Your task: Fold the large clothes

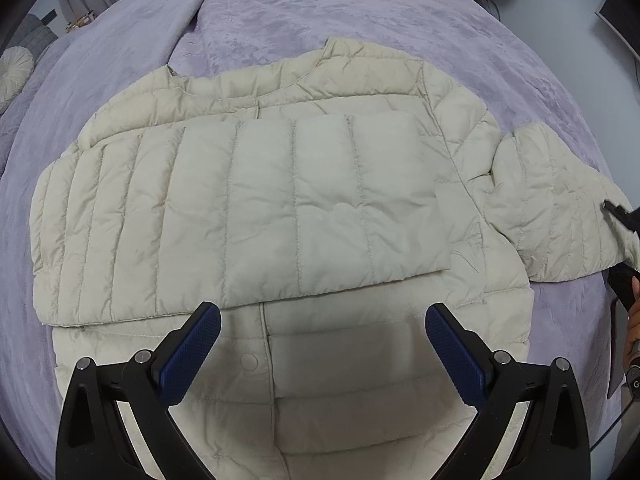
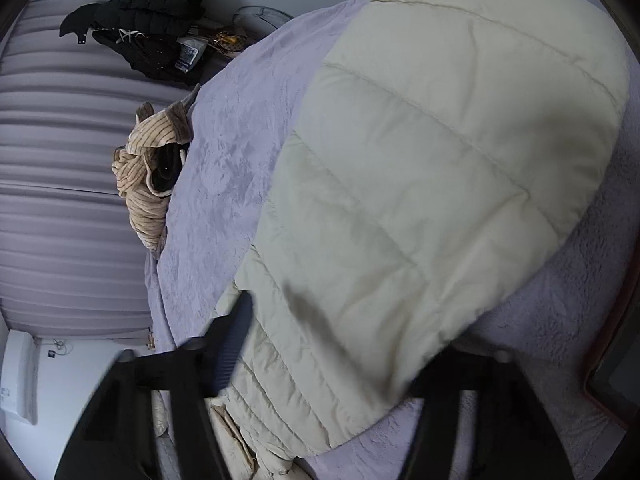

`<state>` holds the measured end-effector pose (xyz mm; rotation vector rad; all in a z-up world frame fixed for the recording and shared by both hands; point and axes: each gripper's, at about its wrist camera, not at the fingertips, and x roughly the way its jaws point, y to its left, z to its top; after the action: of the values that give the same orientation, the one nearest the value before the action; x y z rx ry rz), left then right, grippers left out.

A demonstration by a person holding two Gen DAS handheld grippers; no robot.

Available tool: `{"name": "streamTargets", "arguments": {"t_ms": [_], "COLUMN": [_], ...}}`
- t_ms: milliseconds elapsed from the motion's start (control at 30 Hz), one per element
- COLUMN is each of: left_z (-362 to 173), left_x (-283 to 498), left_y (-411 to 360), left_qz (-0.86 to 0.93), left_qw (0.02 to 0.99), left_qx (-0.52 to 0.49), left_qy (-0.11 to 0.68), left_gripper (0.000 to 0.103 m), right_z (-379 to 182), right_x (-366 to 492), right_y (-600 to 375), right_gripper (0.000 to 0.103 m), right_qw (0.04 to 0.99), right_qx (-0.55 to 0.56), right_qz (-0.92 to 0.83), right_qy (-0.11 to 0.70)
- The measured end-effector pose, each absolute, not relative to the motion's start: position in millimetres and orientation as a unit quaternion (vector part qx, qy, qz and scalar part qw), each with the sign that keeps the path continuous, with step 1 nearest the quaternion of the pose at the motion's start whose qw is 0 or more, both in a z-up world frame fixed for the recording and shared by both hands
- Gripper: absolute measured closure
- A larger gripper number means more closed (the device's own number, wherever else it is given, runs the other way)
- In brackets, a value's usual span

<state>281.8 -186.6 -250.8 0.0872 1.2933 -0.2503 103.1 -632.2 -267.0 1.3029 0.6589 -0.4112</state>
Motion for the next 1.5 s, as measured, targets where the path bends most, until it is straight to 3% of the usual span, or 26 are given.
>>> {"name": "streamTargets", "arguments": {"t_ms": [33,400,733,1000,1100,1167,1200,1233,1500], "left_z": [-252,-241,-236,-242,-244,-244,-244,-245,-244], "left_x": [282,290,292,290,289,287,286,286,284], "left_y": [-185,-141,-75,-18,-6,1,3,6,14], "left_qz": [-0.115,-0.091,-0.047,-0.004,0.004,0.005,0.005,0.005,0.001], "left_qw": [0.790,0.813,0.827,0.828,0.829,0.829,0.829,0.829,0.833], "left_qx": [0.041,0.032,0.008,-0.023,-0.026,-0.033,-0.038,-0.041,-0.049], "left_qy": [0.600,0.574,0.561,0.561,0.558,0.558,0.558,0.558,0.552], "left_gripper": [0.000,0.000,0.000,0.000,0.000,0.000,0.000,0.000,0.000], "right_z": [-271,-226,-149,-200,-231,-246,-249,-249,-230], "right_x": [104,130,221,263,269,267,264,261,228], "right_y": [-633,-592,-436,-294,-278,-277,-277,-278,-318], "right_gripper": [0.092,0.093,0.093,0.093,0.084,0.049,0.020,0.015,0.015], "right_qw": [0.718,0.773,0.876,0.855,0.835,0.825,0.823,0.824,0.823], "right_qx": [0.601,0.556,0.319,0.180,0.174,0.184,0.192,0.198,0.275], "right_qz": [-0.180,-0.107,0.025,0.077,0.051,0.044,0.045,0.044,-0.004], "right_qy": [0.300,0.287,0.361,0.481,0.519,0.532,0.532,0.529,0.496]}}
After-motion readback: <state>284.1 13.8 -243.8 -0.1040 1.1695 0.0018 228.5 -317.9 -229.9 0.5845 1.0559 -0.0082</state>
